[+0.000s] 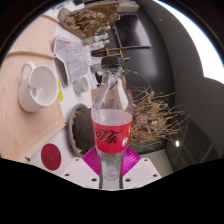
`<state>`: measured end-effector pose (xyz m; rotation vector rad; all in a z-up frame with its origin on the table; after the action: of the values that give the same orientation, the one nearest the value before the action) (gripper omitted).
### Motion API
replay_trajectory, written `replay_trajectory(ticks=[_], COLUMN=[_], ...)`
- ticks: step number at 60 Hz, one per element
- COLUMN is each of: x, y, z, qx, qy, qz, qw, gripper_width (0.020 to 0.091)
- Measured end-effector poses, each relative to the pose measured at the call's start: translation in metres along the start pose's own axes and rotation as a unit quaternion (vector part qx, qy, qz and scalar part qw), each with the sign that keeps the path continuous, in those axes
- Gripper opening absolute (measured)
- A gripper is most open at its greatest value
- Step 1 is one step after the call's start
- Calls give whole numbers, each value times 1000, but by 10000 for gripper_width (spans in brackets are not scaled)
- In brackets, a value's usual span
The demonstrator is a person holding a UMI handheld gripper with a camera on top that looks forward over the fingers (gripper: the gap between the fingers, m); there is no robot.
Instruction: Pour water
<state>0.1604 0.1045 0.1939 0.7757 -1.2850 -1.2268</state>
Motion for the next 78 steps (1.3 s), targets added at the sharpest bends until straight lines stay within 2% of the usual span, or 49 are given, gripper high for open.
replay_trajectory(ticks=[10,16,27,34,46,49,57,61,62,66,69,72,78], x=[7,5,-5,-13,-31,-30,-26,-24,-23,-16,-8,4,43], y=[-7,-21,-53,-69,-92,-92,-93,-95,-95,-93,-88,-81,-67], z=[-6,-13,-23,-30,-48,-51,-52,-52,-52,-50,-50,-50,-43], qx=[-219,-340,-495,-530,-584,-594,-592,-586,-586,-590,-593,-596,-593], qy=[28,41,68,83,71,82,93,84,80,68,58,48,18], qz=[70,126,193,203,214,205,201,206,209,220,222,215,199], qw=[973,931,844,819,780,774,774,779,779,774,772,772,780], gripper_width=[215,217,219,224,245,258,390,459,501,751,868,849,853])
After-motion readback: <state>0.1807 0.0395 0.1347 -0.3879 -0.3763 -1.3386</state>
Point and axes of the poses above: the point between the fingertips, and its own axes, seen from behind it with the camera up: y to the right, z up, x backward, against the way the camera looks, the point moved 10 cm from there along x, backward, against the way the camera looks, and after that the axes turned 8 degrees about z, right-handed, at the moved point
